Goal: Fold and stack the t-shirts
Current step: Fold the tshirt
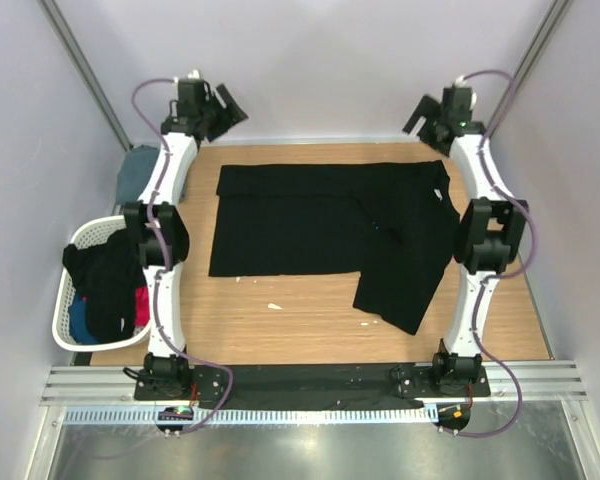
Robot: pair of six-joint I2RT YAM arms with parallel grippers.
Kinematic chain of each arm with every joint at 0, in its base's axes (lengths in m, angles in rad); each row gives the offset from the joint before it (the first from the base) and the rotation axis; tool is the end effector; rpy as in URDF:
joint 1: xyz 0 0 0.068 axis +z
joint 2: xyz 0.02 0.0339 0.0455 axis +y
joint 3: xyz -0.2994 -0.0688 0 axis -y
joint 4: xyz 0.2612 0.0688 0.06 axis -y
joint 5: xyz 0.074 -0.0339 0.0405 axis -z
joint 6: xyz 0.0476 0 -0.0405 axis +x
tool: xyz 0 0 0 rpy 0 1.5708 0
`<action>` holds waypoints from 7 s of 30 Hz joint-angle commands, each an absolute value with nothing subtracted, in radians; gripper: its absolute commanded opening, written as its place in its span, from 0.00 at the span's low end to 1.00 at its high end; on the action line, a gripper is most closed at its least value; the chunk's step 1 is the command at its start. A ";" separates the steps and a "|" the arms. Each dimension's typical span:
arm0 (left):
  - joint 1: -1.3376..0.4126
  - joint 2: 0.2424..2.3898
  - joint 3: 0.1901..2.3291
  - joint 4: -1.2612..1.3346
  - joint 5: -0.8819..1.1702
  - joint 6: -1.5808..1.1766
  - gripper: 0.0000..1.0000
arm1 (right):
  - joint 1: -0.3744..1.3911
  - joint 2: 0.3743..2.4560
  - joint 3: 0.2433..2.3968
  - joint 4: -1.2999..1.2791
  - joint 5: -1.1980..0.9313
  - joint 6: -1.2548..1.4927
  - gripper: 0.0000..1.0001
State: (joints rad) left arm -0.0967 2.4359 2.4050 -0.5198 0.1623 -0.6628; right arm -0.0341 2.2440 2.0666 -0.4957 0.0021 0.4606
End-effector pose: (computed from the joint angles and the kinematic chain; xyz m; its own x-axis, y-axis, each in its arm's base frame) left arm 0.6103 -0.0669 0.2963 -0.5535 -0.5564 -0.6197 -0.1373 0.7949 -0.5910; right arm 0.5691 -0.0195 0.2847 -0.5422 0.4632 -0.7010 0.3089 0.8858 0.3464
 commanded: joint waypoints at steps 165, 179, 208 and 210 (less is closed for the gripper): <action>-0.232 1.445 0.739 -0.310 -0.279 -0.879 0.00 | 0.118 1.181 0.664 -0.928 0.064 0.928 0.01; -0.232 1.371 0.831 -0.429 -0.328 -0.861 0.00 | 0.117 1.084 0.824 -0.809 0.083 0.873 0.01; -0.232 1.588 1.166 -0.736 -0.310 -0.934 0.00 | 0.083 1.457 1.351 -0.901 0.198 0.827 0.01; -0.232 1.603 1.181 -0.742 -0.308 -0.948 0.00 | 0.071 1.479 1.385 -0.893 0.193 0.818 0.01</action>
